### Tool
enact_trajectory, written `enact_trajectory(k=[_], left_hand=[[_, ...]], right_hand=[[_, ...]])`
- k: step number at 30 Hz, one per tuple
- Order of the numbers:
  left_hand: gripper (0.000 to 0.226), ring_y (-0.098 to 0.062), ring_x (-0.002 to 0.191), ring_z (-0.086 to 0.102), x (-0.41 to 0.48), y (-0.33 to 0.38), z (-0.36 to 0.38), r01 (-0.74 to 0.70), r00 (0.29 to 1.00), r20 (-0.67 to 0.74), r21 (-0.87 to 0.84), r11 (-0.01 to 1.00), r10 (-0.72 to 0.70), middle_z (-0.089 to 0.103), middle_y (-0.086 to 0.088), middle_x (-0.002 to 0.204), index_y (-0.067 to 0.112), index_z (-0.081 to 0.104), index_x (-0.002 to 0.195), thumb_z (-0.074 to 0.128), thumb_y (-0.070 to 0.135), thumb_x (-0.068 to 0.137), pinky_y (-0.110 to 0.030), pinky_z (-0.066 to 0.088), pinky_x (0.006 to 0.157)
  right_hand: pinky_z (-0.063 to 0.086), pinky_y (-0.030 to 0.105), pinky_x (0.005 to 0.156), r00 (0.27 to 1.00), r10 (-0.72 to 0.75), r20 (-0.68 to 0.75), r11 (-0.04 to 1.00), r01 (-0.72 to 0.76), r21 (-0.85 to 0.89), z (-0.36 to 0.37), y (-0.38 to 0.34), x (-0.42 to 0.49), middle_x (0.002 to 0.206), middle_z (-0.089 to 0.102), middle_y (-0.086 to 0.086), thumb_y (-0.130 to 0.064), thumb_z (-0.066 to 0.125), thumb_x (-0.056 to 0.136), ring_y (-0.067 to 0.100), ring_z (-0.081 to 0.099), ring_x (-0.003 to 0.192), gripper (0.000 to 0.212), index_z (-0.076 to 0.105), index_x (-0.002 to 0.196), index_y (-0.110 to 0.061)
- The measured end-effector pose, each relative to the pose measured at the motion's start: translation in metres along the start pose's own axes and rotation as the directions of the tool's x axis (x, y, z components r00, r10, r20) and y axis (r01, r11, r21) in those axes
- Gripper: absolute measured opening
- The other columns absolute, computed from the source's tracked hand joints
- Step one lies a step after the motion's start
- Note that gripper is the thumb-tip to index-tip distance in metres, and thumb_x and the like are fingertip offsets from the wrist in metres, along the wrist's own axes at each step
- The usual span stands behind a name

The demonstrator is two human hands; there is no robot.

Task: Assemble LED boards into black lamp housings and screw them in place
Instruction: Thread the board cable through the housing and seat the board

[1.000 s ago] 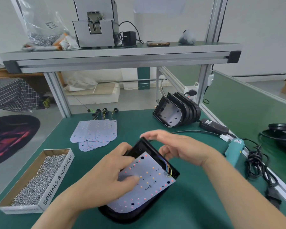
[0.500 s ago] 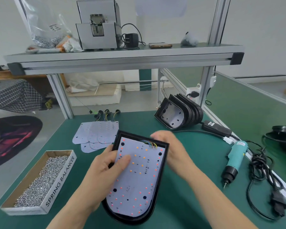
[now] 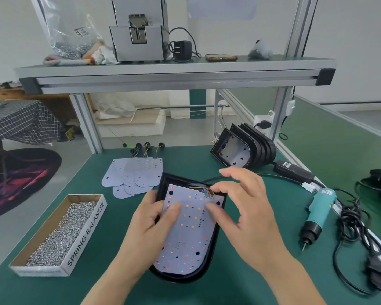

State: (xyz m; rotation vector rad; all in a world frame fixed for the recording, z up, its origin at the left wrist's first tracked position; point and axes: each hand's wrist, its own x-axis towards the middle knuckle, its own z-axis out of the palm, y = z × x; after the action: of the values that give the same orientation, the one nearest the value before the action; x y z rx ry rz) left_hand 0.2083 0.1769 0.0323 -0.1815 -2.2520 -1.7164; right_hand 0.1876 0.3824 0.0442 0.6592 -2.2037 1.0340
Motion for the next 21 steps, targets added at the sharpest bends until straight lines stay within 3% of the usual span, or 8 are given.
enact_trajectory(k=[4,6,9,11,13,16,18,21], left_hand=[[0.055,-0.006,0.071,0.048,0.003,-0.001,0.002,-0.002,1.0,-0.021,0.033,0.999,0.003,0.048,0.018,0.076,0.009,0.041,0.061,0.052,0.058,0.081,-0.012,0.036,0.061],[0.051,-0.006,0.077,0.05,0.004,-0.002,0.002,-0.031,0.999,-0.022,0.063,0.998,0.032,0.049,0.016,0.079,0.012,0.043,0.063,0.048,0.058,0.087,-0.01,0.037,0.065],[0.034,-0.002,0.103,0.055,0.005,-0.003,0.005,-0.048,0.999,0.013,0.067,0.997,0.047,0.059,0.015,0.107,0.028,0.065,0.099,0.039,0.052,0.099,-0.004,0.038,0.083],[0.026,0.006,0.111,0.053,0.006,-0.002,0.008,-0.057,0.998,-0.016,0.023,0.998,0.057,0.059,0.023,0.12,0.051,0.055,0.12,0.039,0.048,0.101,-0.001,0.036,0.087],[0.034,0.017,0.112,0.05,0.007,-0.002,0.012,-0.091,0.993,-0.076,0.006,0.996,0.091,0.051,0.041,0.126,0.066,0.04,0.129,0.04,0.048,0.1,0.004,0.032,0.088],[0.043,0.021,0.121,0.041,0.008,-0.005,0.015,-0.135,0.979,-0.151,0.015,0.991,0.136,0.038,0.052,0.133,0.058,0.026,0.144,0.04,0.047,0.104,0.007,0.024,0.093],[0.046,0.024,0.113,0.044,0.011,-0.009,0.014,-0.132,0.974,-0.181,0.047,0.99,0.138,0.046,0.052,0.122,0.049,0.034,0.141,0.044,0.054,0.097,0.006,0.028,0.089],[0.032,0.007,0.089,0.058,0.015,-0.016,0.011,-0.043,0.987,-0.154,0.013,0.999,0.044,0.065,0.028,0.096,0.051,0.058,0.111,0.051,0.064,0.083,-0.003,0.04,0.077]], right_hand=[[0.024,0.005,0.103,0.988,0.128,0.088,0.991,-0.131,0.028,0.001,-0.001,0.002,0.129,0.053,-0.014,-0.022,0.078,0.089,0.003,0.039,0.13,0.02,0.069,0.105,-0.016],[0.03,0.006,0.098,0.978,0.184,0.097,0.977,-0.192,0.087,0.002,-0.002,0.003,0.124,0.055,-0.02,-0.019,0.075,0.09,0.004,0.046,0.125,0.01,0.067,0.096,-0.019],[0.047,0.024,0.086,0.97,0.229,0.082,0.941,-0.242,0.238,0.004,-0.004,0.006,0.121,0.056,-0.021,-0.01,0.07,0.093,0.012,0.058,0.11,0.013,0.065,0.085,-0.02],[0.049,0.034,0.08,0.972,0.218,0.091,0.937,-0.234,0.26,0.007,-0.005,0.007,0.122,0.056,-0.018,-0.008,0.068,0.093,0.014,0.06,0.106,0.014,0.064,0.084,-0.018],[0.048,0.028,0.082,0.979,0.182,0.093,0.953,-0.198,0.23,0.011,-0.003,0.006,0.123,0.056,-0.013,-0.005,0.066,0.093,0.011,0.057,0.112,0.014,0.063,0.085,-0.015],[0.042,0.013,0.081,0.99,0.097,0.103,0.979,-0.114,0.168,0.015,-0.002,0.004,0.122,0.054,-0.009,-0.001,0.065,0.093,0.008,0.055,0.112,0.016,0.06,0.087,-0.015],[0.038,0.011,0.075,0.991,0.04,0.125,0.992,-0.055,0.116,0.018,0.002,0.003,0.122,0.054,-0.008,-0.003,0.065,0.094,0.009,0.057,0.1,0.014,0.059,0.088,-0.014],[0.043,0.018,0.07,0.995,0.042,0.093,0.997,-0.048,0.061,0.024,0.007,-0.004,0.125,0.054,-0.011,-0.008,0.07,0.093,0.014,0.058,0.081,0.01,0.062,0.092,-0.014]])
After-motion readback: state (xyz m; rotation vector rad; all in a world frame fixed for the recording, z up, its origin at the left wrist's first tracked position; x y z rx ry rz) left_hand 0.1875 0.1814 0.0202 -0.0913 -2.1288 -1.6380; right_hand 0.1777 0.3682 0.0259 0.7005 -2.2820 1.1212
